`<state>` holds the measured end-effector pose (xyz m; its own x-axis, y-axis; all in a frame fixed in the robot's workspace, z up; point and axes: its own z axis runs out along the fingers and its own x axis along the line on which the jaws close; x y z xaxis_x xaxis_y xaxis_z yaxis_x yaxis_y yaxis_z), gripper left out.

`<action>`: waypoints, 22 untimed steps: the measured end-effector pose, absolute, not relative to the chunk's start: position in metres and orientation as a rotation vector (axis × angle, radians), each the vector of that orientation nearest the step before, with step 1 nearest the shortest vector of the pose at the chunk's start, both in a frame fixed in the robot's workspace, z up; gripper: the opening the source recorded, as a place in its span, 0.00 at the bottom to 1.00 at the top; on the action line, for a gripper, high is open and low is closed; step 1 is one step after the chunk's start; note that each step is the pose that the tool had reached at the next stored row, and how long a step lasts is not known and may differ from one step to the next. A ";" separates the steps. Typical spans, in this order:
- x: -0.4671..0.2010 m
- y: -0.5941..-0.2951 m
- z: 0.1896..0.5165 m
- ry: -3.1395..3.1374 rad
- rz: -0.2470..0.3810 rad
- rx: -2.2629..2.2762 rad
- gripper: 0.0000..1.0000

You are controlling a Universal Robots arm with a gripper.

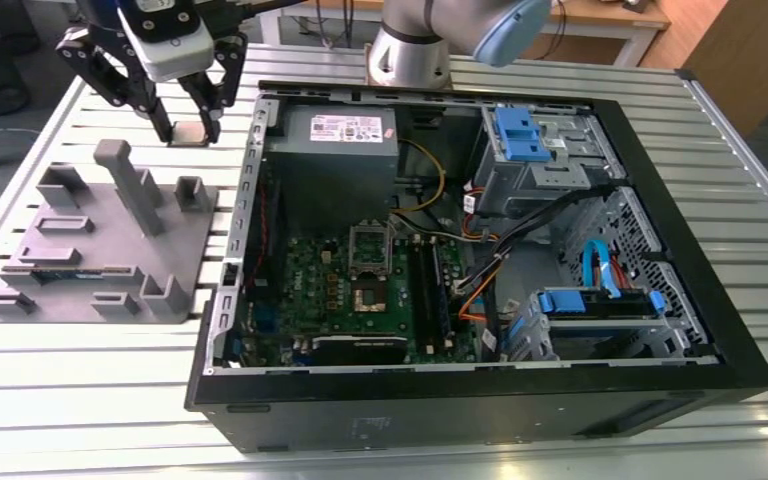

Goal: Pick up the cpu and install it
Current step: 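Pick up the cpu and move it towards the insertion slot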

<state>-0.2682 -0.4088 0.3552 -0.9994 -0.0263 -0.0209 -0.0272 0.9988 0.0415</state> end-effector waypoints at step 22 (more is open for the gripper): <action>-0.245 -0.409 0.362 3.120 0.065 -0.042 0.47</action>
